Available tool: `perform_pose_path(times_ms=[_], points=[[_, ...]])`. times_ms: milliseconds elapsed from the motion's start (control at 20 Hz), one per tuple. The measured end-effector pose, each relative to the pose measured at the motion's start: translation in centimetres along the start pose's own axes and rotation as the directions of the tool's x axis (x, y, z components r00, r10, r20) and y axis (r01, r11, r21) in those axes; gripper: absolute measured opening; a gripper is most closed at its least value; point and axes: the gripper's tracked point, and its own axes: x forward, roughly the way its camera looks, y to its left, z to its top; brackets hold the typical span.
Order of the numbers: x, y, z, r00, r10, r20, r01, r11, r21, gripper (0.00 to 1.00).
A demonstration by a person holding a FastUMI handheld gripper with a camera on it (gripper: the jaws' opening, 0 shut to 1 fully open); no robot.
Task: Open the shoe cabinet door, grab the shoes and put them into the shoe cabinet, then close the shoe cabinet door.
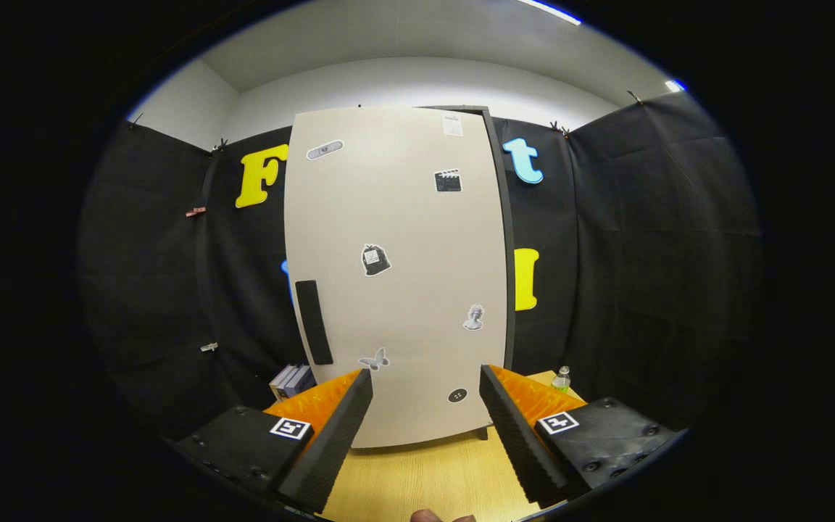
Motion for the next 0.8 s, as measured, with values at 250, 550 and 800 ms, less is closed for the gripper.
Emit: perform_pose_path(times_ms=[250, 550, 800], points=[[-0.1, -0.8, 0.2, 1.0, 0.002, 0.001, -0.002, 1.0, 0.001, 0.98], [-0.2, -1.7, 0.5, 1.0, -0.006, 0.013, 0.006, 1.0, -0.028, 0.98], [-0.2, -1.8, 0.6, 1.0, -0.005, 0.013, 0.005, 0.999, -0.032, 0.98]])
